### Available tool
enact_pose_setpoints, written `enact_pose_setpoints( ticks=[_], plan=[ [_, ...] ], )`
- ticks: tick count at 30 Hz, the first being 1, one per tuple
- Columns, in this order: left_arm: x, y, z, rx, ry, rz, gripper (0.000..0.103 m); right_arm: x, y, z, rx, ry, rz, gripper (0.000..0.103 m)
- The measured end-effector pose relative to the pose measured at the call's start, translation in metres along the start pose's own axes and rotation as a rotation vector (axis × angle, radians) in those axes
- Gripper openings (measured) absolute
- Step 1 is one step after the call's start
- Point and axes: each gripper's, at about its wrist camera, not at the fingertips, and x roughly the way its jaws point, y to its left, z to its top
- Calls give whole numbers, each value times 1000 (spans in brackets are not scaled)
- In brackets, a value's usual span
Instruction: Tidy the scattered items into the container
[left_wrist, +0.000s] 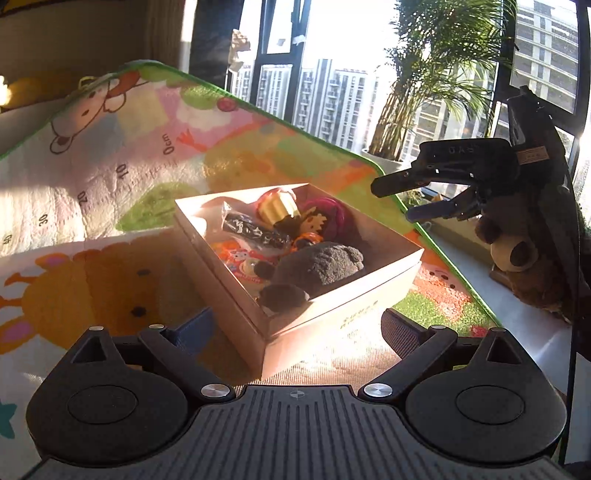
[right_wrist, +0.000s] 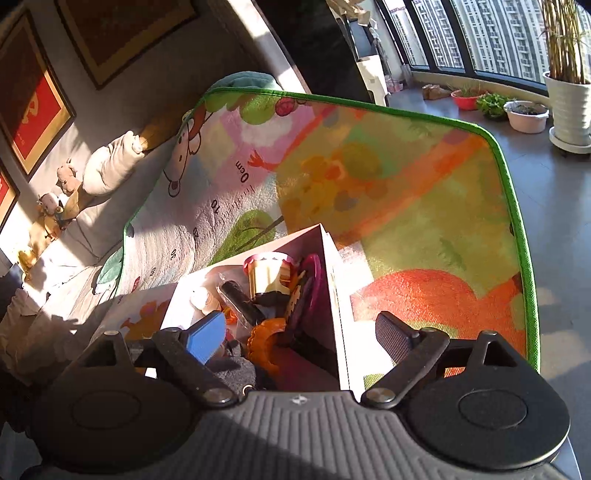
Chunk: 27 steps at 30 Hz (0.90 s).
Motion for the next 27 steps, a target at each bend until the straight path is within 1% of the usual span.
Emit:
enact_pose_setpoints(
  ticks=[3,6,7,11,13,16,24,27],
  plan=[
    [8,-3,-3,-18,24,-9,100,16,-9,-7,34,37,34,89],
    [10,-6,-4,-25,28,-36,100,24,-7,-14,36,60,69,89],
    [10,-7,-4,-23,26,-43,100,25,-3,-16,29,60,72,91],
    [11,-6,-4,-21,20,-40,100,27,12,-24,-13,37,49,102],
    [9,-4,-5,-21,14,-47,100,29,22,-27,-26,33,25,103],
    [2,0,-7,-12,-6,4,100,35,37,-30,-40,41,27,103],
    [-26,36,-18,-44,-27,120,101,66,89,-38,-98,72,96,103],
    [-34,42,-21,-46,-25,165,101,69,103,-43,-119,67,113,103]
  ],
)
